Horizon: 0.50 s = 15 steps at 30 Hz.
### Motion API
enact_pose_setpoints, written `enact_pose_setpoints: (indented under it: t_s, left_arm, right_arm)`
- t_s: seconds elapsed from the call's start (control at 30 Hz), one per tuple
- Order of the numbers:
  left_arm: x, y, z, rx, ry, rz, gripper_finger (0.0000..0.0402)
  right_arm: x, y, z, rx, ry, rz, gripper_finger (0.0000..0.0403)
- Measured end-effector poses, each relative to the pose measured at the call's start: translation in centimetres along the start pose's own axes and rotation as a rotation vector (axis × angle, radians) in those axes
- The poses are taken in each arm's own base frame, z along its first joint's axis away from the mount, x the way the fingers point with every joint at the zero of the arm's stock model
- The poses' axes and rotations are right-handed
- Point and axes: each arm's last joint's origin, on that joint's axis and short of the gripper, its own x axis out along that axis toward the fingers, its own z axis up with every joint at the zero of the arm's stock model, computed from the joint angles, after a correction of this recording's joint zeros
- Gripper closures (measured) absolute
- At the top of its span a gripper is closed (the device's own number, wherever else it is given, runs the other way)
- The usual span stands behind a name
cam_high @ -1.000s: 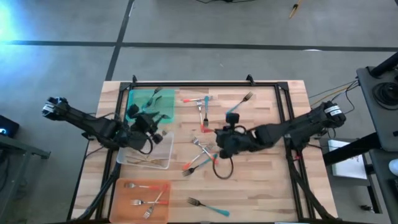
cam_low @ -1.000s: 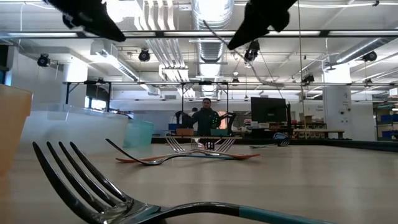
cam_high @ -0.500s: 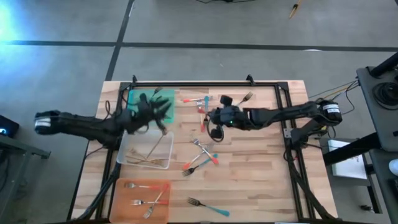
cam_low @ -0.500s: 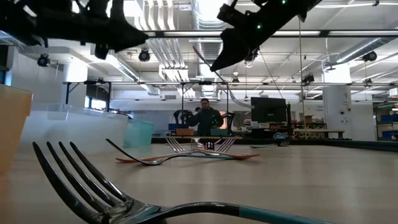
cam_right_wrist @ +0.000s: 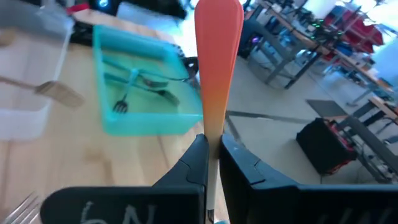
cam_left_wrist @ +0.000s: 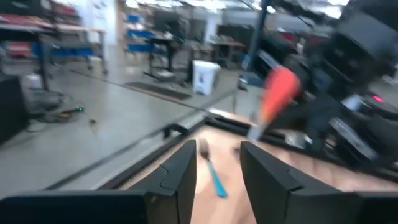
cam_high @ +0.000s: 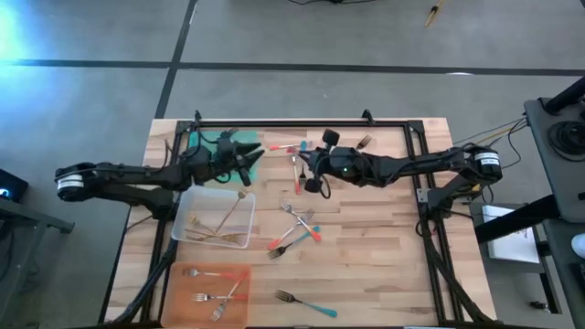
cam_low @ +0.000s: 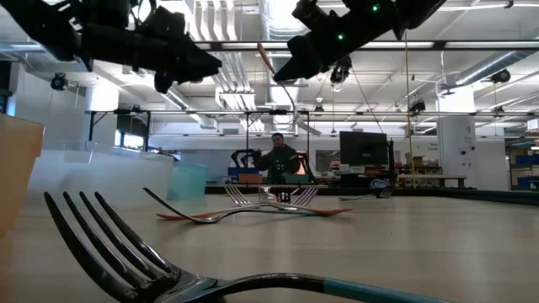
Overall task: Sort silverware by color (type)
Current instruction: Put the orange fork into the orange bin
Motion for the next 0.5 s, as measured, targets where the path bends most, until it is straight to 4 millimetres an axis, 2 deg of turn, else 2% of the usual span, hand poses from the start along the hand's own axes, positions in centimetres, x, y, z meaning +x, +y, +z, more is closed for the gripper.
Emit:
enact_pose_setpoints:
  t_s: [0.1,0.23,0.37,0.5]
  left_arm:
    - [1.1,-0.5,0.6,0.0,0.015,-0.063,0.0279]
    - [2.8,-1.1,1.1,0.008,0.025,-0.12,0.0263]
    - [4.5,-1.8,0.5,0.048,0.065,-0.134,0.0258]
    - [5.3,-2.2,-0.2,0.087,0.06,-0.112,0.0258]
  right_arm:
    - [0.2,-0.7,0.1,0.017,-0.017,-0.026,0.039]
    - [0.9,-0.5,0.1,0.018,-0.061,-0.047,0.039]
    - [2.0,0.0,0.0,-0.042,-0.109,-0.093,0.039]
    - [3.1,0.5,-0.7,-0.086,-0.081,-0.188,0.039]
